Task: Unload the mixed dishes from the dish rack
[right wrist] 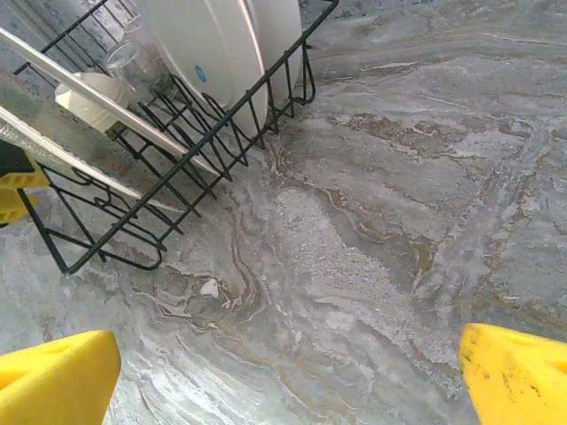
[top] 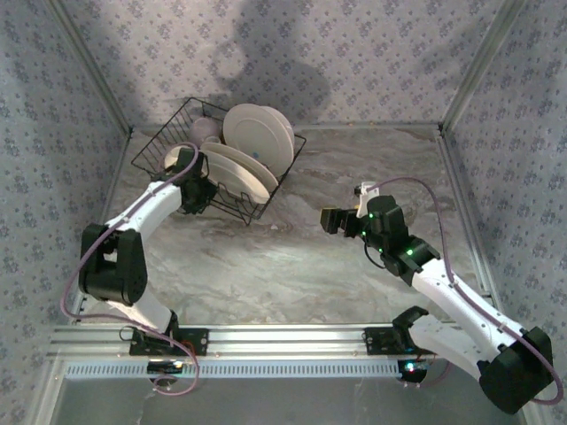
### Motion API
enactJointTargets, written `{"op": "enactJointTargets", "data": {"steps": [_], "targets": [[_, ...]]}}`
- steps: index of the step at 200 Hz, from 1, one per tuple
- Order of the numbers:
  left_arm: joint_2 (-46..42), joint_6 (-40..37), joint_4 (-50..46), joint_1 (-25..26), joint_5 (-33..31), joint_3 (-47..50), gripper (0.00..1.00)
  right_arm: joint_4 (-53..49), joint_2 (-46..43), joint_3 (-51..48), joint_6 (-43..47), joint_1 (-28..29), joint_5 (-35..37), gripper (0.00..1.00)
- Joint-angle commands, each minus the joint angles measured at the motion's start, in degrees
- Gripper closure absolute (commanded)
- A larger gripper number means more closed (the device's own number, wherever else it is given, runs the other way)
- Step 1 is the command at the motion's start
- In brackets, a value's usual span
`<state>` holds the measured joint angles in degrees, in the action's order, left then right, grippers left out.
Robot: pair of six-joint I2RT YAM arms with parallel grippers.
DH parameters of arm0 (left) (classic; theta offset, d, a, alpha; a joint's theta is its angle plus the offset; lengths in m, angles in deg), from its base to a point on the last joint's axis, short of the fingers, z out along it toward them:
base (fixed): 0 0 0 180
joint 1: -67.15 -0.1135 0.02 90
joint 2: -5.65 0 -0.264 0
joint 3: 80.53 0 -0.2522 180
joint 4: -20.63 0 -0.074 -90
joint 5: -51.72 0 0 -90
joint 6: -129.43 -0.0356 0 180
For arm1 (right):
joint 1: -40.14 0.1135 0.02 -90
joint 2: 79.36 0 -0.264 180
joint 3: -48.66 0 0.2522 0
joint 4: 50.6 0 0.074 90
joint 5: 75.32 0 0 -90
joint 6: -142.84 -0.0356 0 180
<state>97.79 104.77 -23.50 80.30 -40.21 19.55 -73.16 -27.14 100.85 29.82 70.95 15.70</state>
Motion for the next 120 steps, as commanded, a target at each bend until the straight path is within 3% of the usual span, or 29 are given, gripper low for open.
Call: {"op": "enactJointTargets", "data": {"steps": [1, 32, 120], "targets": [[0.33, 0.46, 0.54, -0.49, 1.67, 1.11, 0.82, 0.3, -0.26, -0.2, 0.76, 0.44, -0.61, 0.0], [0.24, -2.06, -1.95, -0.97, 2.43, 0.85, 1.0, -0.05, 0.2, -0.3, 0.77, 0.3, -2.07, 0.0], [-1.68, -15.68, -11.71, -1.37, 7.19, -0.19, 1.0, -0.13, 3.76, 2.88, 1.93, -1.86, -2.72, 0.0]]}}
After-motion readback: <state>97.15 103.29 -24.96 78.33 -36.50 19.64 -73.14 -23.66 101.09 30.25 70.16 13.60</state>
